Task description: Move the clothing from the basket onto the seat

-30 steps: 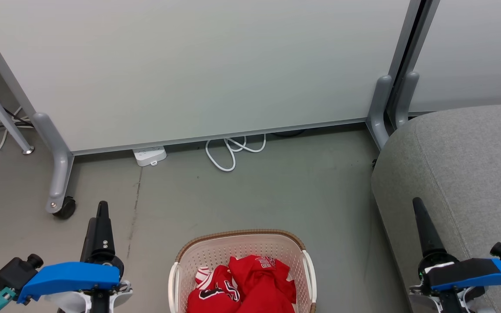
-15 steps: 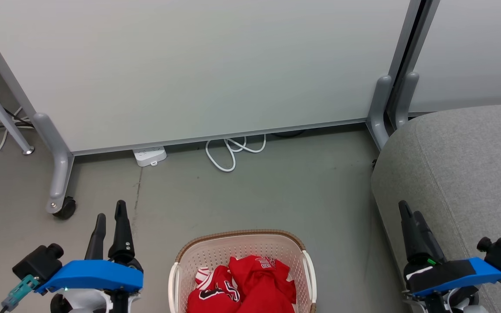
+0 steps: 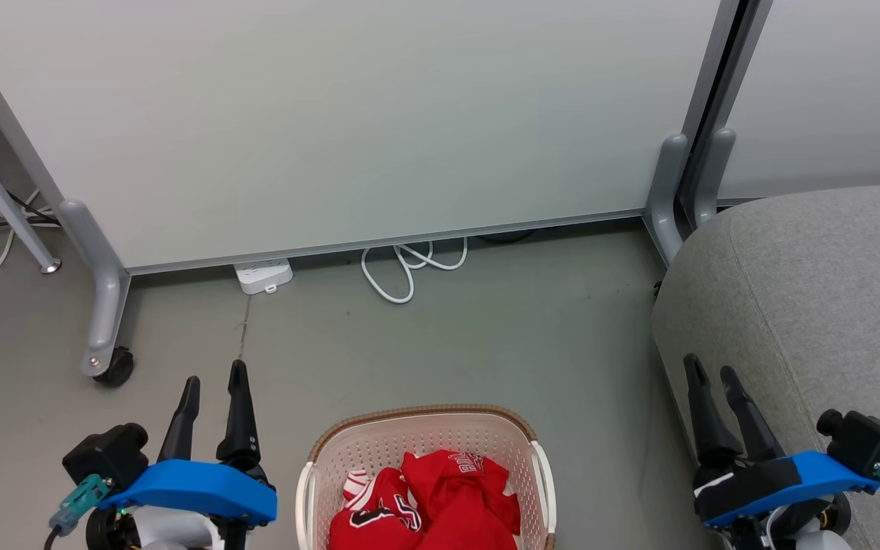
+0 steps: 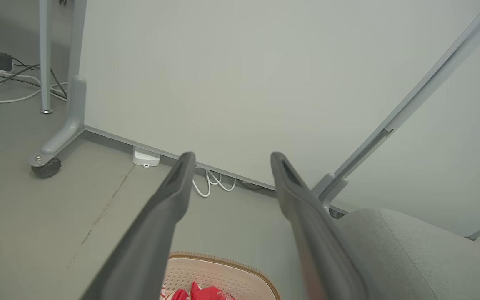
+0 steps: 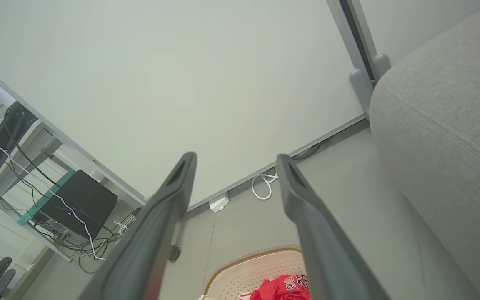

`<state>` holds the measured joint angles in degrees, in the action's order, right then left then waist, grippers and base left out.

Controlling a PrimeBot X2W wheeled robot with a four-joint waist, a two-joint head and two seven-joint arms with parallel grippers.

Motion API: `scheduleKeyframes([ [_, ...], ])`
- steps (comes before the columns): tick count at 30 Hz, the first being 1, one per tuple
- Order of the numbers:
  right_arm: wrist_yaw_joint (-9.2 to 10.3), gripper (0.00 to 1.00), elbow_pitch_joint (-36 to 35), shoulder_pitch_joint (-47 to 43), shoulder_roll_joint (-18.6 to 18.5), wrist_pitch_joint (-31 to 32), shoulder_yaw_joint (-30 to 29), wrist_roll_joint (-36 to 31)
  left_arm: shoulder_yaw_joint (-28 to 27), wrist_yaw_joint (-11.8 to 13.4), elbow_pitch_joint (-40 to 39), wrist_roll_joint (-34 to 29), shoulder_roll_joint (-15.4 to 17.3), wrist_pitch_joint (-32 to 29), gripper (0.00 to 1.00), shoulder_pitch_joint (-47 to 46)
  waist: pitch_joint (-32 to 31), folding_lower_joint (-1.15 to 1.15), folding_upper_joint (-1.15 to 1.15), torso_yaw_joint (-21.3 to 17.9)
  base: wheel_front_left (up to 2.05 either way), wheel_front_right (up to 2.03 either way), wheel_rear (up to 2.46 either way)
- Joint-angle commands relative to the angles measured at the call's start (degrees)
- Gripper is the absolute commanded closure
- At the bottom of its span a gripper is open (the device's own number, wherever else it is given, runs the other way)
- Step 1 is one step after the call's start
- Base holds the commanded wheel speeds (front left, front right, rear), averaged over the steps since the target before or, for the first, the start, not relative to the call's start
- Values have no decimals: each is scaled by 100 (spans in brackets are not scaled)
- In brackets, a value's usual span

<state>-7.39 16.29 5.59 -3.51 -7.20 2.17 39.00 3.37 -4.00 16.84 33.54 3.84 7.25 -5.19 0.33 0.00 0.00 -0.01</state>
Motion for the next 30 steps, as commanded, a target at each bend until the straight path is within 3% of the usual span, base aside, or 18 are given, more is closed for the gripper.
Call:
scheduleKeyframes([
  [1,-9,0,-23,101,-11,-70,18,-194,54,31,-19,-191,54,66,0,-156,-3,0,0,-1,0,0,0],
  [30,-13,0,138,131,46,-461,104,-1861,343,2,247,-1711,105,461,0,-182,-31,0,0,5,0,0,0],
])
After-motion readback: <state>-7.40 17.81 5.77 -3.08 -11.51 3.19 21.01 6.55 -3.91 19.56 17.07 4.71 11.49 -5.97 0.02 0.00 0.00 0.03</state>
